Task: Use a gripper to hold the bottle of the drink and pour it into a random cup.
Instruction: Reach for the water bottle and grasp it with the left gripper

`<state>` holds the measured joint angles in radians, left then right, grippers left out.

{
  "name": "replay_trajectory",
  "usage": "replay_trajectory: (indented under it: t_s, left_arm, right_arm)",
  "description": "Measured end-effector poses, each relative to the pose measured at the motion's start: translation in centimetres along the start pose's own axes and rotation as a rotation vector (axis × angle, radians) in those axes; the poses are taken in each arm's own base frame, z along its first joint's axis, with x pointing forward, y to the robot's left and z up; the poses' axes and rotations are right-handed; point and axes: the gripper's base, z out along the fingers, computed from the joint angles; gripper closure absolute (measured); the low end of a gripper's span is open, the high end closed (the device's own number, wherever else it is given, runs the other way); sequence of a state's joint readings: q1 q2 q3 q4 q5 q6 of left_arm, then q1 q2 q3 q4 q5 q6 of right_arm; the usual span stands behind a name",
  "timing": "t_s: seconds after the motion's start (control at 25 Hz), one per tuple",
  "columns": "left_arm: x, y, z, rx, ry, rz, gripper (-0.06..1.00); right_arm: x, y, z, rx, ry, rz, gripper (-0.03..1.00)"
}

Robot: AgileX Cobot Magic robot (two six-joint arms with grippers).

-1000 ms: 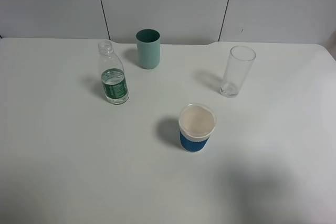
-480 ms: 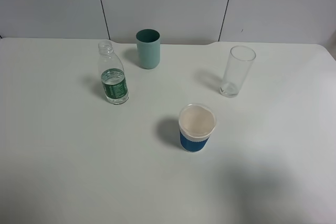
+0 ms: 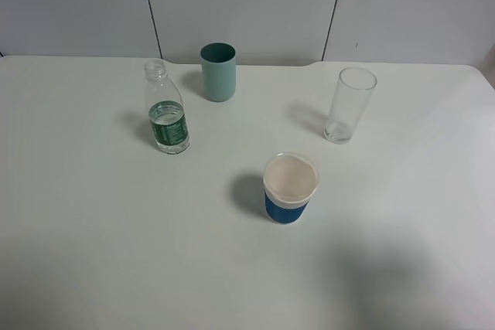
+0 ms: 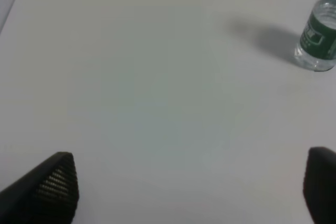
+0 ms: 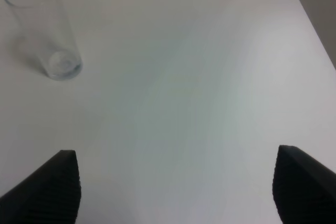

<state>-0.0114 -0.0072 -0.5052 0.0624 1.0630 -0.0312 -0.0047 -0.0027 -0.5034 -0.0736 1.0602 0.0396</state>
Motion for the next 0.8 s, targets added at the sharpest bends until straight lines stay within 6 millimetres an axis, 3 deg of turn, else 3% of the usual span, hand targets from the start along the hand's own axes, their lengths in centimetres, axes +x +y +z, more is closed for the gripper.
replay_trajectory:
  t_s: [0.8]
  left_arm:
    - [0.00,0.07,0.00,-0.008,0.000,-0.013,0.10]
  right_arm:
    - [0.00,0.00,0.00,0.000,0.000,0.000,0.22]
